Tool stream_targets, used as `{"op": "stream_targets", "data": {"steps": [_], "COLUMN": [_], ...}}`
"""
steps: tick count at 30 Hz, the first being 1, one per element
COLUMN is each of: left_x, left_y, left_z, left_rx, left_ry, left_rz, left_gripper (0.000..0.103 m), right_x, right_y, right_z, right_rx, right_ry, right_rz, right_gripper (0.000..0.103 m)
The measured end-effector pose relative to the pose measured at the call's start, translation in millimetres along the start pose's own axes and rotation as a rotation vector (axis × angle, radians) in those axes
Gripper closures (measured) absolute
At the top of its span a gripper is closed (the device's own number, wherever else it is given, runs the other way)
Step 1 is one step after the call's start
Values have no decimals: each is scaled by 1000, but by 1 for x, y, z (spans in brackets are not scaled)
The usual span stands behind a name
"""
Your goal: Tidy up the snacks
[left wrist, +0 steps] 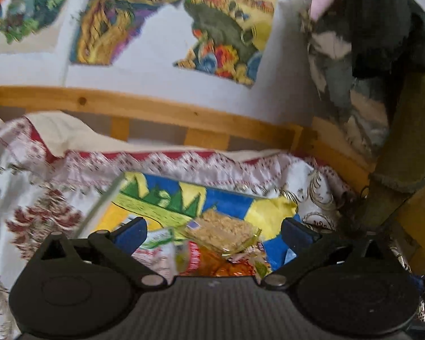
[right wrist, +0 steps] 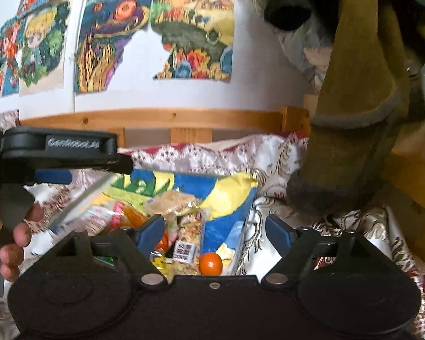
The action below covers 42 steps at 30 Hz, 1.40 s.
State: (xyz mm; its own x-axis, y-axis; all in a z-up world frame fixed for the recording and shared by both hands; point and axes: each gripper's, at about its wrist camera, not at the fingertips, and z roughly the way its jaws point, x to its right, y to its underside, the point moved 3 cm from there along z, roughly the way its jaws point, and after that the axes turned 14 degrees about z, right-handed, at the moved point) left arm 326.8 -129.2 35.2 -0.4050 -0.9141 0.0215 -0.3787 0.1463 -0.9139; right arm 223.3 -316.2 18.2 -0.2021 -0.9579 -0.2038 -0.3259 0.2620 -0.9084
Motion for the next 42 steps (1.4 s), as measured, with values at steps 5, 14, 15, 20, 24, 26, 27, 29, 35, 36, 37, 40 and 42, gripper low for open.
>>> {"op": "stream_targets", "data": {"steps": [5,14,15,20,24,26,27,29,35,36,37,40,42], "left_x": [-7,-18,-19,-24,-29,-31,-32,-32,-33,-33,-33,-33,-32], "left_y": [6,28,32,50,65,72,75,80,93,94,96,101,104], "left_z": [-40,-111,-119,-147,-165,-173,-176,-182,-194,-196,-196,-198,-199], "left_rx": [33,61,61,43,29,24,22,16,6,2,-2,-12,-17], "left_ry": [-38,-100,-108,-147,-163,-169,-171,-175,-188,-188,-185,-187,-190], "left_rz": [23,55,63,87,82,81,82,87,89,89,90,102,108], "left_gripper": [1,0,0,0,0,0,0,0,0,0,0,0,0], "right_x": [-7,-18,-19,-26,-29,-31,-31,-32,-33,-33,-33,-30,-30], "right_y": [-8,-9,-8,1,10,16,19,26,43,45,48,55,58], "right_z": [-29,-84,-89,-114,-131,-138,-140,-144,-155,-157,-158,-162,-163], "right_rx": [33,71,69,57,46,38,32,20,5,1,-3,-4,-6], "right_ry": [-21,-60,-66,-90,-101,-106,-107,-109,-103,-103,-102,-101,-97], "right_rz": [12,60,67,88,101,104,104,103,97,99,104,115,111], "right_gripper": [15,6,6,5,3,3,2,2,1,1,1,1,1]}}
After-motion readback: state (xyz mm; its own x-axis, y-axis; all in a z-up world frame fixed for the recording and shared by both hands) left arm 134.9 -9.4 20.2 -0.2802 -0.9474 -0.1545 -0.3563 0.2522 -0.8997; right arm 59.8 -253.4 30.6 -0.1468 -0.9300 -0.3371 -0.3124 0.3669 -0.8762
